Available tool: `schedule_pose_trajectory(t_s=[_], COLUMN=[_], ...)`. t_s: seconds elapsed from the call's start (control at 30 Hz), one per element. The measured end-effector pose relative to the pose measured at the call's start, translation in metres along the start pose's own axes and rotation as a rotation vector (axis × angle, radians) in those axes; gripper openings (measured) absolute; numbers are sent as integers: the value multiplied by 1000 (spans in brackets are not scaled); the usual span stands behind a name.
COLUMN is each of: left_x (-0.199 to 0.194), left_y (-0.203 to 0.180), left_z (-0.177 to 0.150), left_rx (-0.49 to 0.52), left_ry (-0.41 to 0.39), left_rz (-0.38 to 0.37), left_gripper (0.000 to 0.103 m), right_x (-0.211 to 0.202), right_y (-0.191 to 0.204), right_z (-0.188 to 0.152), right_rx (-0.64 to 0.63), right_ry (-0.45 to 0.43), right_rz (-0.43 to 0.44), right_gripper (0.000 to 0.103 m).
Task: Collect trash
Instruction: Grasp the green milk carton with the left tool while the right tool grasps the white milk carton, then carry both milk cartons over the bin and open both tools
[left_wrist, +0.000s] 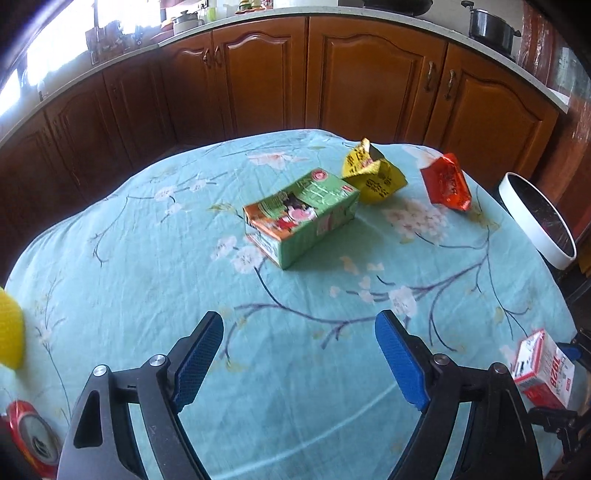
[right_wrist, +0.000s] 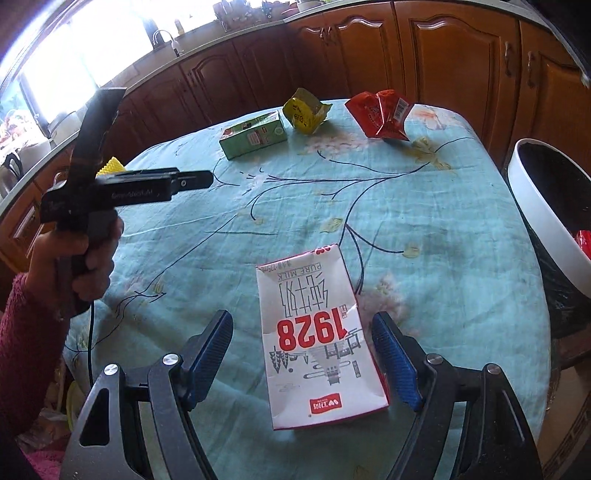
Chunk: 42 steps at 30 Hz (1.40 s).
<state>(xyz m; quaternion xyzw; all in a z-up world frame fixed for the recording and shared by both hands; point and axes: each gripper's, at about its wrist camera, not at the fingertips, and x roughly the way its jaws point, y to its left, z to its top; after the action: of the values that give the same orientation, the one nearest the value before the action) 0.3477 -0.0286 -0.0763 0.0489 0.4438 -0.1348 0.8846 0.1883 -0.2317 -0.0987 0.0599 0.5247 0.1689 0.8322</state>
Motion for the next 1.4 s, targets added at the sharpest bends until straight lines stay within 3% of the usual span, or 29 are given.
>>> schedule_pose_trajectory(t_s=[0.07,0.13,0.27,0.57,0.63,0.67,0.7,0.77,1.13,1.4], left_x=[12,25,58,89,84,83,82,80,20,-27], left_y=[5,8,8,-2,-8,-11,-14,-20,-60,-101], left_z=[15,27,46,63,60,59,57,51,-7,-31], left_rx=[16,36,92,76,88,94,98,97,45,63], left_ry=[-1,3,37,39,26,27,37,63,62,16], left_rz=[10,24,58,-1,-3,-7,-11,-8,-52,-136], left_gripper=[87,89,89,88,81,68,62,57,56,56], right_x=[1,2,-3,-6,-6,-6,-7,-8,-25,-39], right_y=[0,-3,-15,-33,-35,-36,-37,-39,-55,-78], right_z=[2,5,10,7,6,6,6,7,2,-1], right_rx=[-9,-4,44,128,140,147,151,156,186,244], right_ry=[1,4,-13,-25,-27,-29,-31,-34,-85,-131], right_rz=[-4,-7,36,70,74,79,80,80,55,46], right_gripper=[71,52,52,52,52,52,52,52,52,51])
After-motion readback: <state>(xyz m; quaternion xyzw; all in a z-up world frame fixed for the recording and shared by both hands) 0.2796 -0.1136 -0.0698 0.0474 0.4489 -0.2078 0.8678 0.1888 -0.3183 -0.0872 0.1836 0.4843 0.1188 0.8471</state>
